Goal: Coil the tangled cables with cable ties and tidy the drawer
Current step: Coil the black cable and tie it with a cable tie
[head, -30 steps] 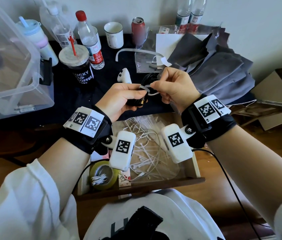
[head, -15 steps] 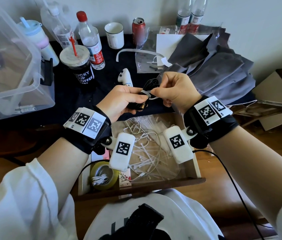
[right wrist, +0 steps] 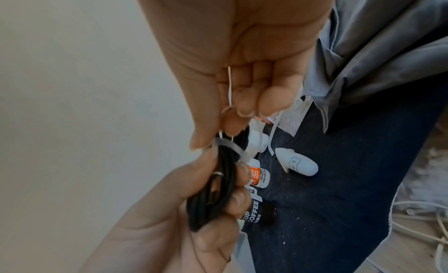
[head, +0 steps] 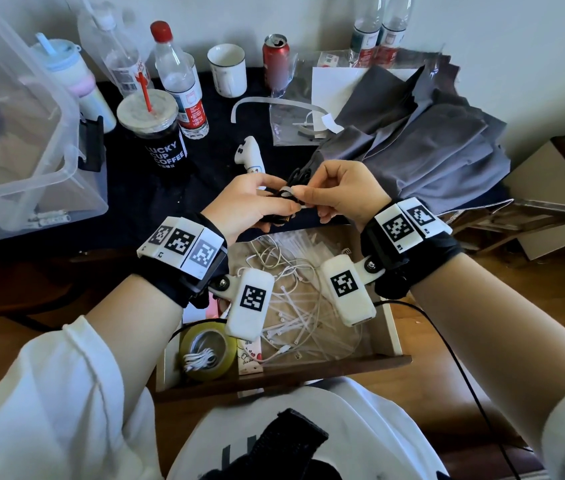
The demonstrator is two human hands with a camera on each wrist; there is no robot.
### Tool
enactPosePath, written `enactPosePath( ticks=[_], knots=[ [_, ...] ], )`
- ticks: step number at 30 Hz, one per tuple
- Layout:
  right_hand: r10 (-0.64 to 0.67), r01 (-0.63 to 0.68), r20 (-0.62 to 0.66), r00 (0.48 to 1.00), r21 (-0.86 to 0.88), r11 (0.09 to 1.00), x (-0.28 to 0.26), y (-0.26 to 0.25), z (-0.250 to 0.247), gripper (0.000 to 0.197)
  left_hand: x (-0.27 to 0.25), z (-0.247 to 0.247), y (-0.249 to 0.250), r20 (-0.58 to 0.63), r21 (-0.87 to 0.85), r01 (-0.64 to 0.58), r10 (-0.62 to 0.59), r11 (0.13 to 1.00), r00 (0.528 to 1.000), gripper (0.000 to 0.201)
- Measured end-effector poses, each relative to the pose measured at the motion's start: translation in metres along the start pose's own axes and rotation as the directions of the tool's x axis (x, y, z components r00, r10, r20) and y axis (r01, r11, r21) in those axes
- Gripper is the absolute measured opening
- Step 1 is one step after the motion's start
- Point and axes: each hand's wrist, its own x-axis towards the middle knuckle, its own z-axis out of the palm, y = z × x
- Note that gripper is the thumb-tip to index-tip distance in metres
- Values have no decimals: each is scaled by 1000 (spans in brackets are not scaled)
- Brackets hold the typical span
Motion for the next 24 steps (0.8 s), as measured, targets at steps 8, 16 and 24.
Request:
enactPosePath(
  ticks=[8, 16, 24],
  knots=[
    [-62, 63, -10, 998, 76, 995, -3, 2, 1, 18, 1, 0, -10, -47, -247, 13, -25, 969, 999, 10],
    [5, 0, 34, 999, -141, 990, -2, -3, -7, 28, 4, -5, -18, -15, -200, 72, -76, 977, 997, 14],
    [-111, 155, 138, 984, -366, 918, -1, 1, 7, 9, 5, -8, -15, 49, -9, 133, -133, 991, 990, 8]
  ],
)
